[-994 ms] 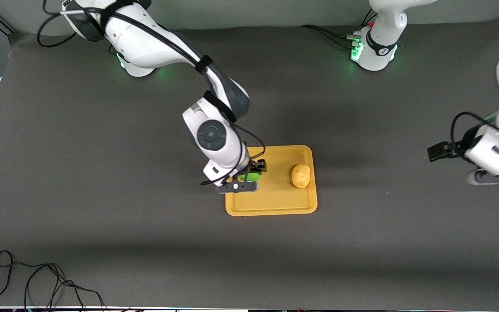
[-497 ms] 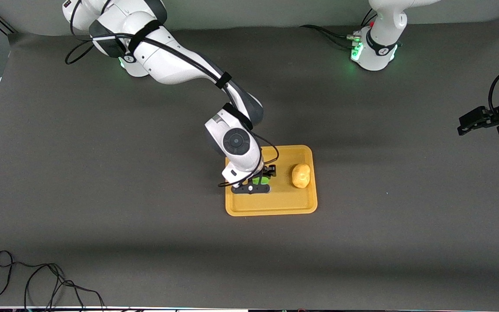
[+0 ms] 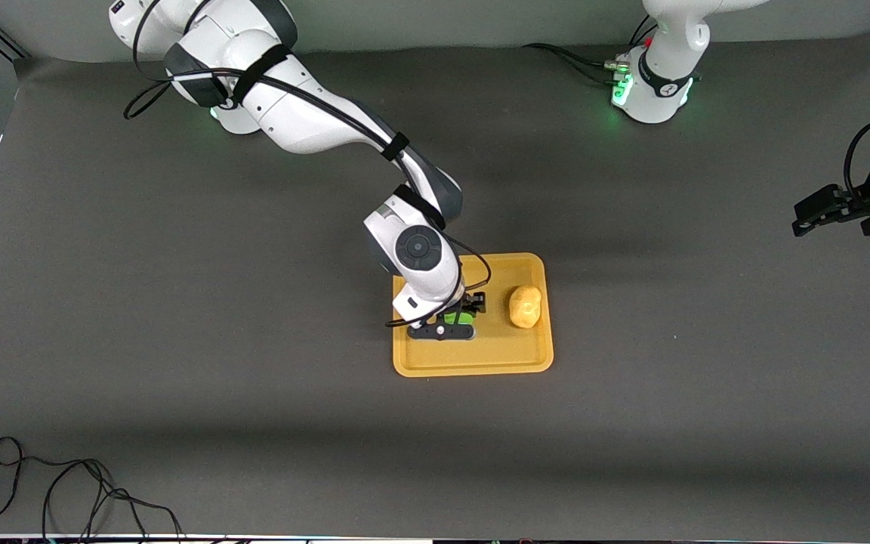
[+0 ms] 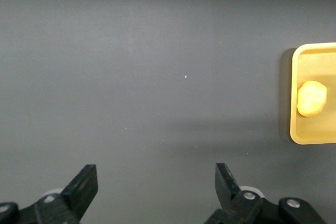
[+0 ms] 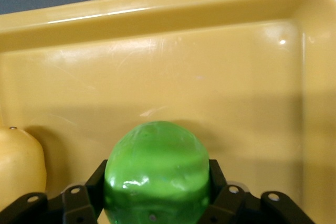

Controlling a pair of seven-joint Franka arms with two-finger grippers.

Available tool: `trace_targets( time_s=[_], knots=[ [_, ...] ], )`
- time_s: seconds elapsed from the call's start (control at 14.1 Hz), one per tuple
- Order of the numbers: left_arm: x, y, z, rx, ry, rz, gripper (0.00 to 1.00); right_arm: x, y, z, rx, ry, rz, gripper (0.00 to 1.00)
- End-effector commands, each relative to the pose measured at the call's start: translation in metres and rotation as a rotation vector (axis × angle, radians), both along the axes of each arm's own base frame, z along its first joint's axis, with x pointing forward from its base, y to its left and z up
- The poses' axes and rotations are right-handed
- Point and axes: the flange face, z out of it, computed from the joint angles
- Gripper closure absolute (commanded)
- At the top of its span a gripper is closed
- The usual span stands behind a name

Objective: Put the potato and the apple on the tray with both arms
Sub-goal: 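Lower the green apple onto the tray beside the potato with the right gripper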

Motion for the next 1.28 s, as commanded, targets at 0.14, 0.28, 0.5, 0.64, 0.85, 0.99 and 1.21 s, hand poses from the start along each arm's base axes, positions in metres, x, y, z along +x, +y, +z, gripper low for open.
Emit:
trace_targets(
  time_s=[0.14,0.28,0.5,0.64,0.85,0.99,1.21],
  knots=[
    [-0.002,-0.003,0.0,0.004,-0.02,-0.018,0.0,0.001,0.007,-0.005,-0.01,-0.025,-0.019,0.53],
    [-0.001,-0.002,-0.001,0.004,-0.017,-0.018,0.0,0.001,0.007,-0.005,-0.01,-0.025,-0.019,0.38],
    [0.002,-0.002,-0.006,0.005,-0.012,-0.02,0.0,0.003,0.007,-0.002,-0.007,-0.028,-0.02,0.14],
    [0.001,-0.001,-0.006,0.005,-0.009,-0.02,0.0,0.004,0.006,0.002,-0.004,-0.03,-0.022,0.01],
    [0.004,-0.002,-0.005,0.007,-0.024,-0.02,0.0,0.006,0.006,0.012,0.003,-0.038,-0.023,0.0],
    [0.004,-0.003,-0.006,0.007,-0.027,-0.02,0.0,0.015,0.001,0.04,0.024,-0.062,-0.026,0.0],
    [0.004,-0.004,-0.007,0.006,-0.024,-0.025,0.0,0.023,-0.026,0.096,0.026,-0.1,-0.057,0.0]
  ],
)
